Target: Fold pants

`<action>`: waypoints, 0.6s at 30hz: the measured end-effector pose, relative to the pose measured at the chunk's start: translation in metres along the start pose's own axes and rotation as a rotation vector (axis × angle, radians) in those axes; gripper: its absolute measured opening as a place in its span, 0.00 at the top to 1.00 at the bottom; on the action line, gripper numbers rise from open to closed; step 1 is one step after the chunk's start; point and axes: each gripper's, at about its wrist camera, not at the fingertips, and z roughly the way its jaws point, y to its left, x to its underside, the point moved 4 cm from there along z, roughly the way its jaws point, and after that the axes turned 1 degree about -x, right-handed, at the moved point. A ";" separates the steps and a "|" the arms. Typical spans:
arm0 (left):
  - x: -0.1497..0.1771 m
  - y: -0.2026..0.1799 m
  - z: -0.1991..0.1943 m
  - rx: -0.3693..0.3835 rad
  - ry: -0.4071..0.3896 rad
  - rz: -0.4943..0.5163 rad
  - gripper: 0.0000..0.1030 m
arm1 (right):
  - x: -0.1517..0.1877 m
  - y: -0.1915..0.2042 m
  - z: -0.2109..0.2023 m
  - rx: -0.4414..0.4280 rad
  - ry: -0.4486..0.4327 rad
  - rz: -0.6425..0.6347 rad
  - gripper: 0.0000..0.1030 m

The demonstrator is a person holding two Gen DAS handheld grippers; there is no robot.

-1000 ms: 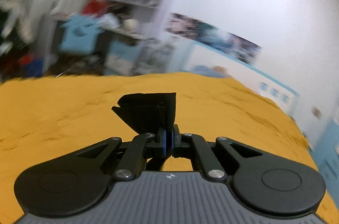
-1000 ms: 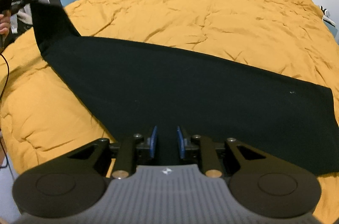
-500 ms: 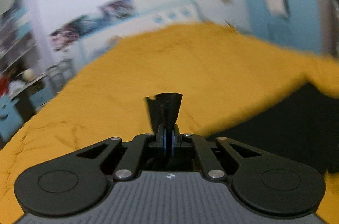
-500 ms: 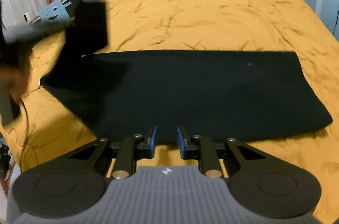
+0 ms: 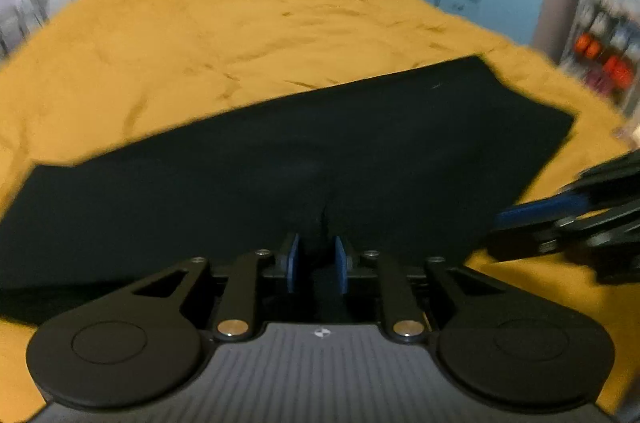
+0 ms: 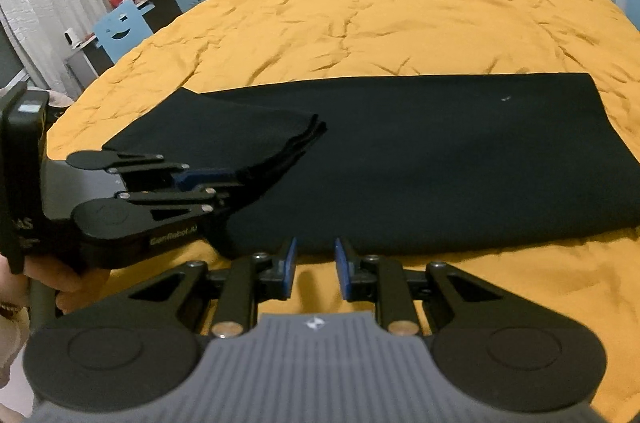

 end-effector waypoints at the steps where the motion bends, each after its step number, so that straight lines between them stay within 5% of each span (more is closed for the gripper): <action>1: -0.002 0.001 -0.001 0.047 0.000 -0.023 0.81 | -0.001 0.000 0.000 0.000 -0.002 0.002 0.83; 4: -0.005 0.006 -0.010 0.140 -0.012 -0.071 0.72 | -0.004 -0.001 0.002 -0.011 -0.006 0.028 0.82; 7: -0.014 0.014 -0.015 0.142 -0.049 -0.115 0.63 | -0.011 -0.002 0.006 -0.039 -0.017 0.071 0.78; 11: -0.019 0.043 -0.021 -0.014 -0.051 -0.186 0.62 | -0.023 0.000 0.019 -0.090 -0.018 0.132 0.69; 15: -0.025 0.060 -0.023 -0.149 -0.063 -0.205 0.36 | -0.039 0.004 0.041 -0.128 -0.006 0.191 0.65; 18: -0.030 0.066 -0.020 -0.204 -0.041 -0.248 0.31 | -0.048 0.003 0.061 -0.129 0.016 0.242 0.63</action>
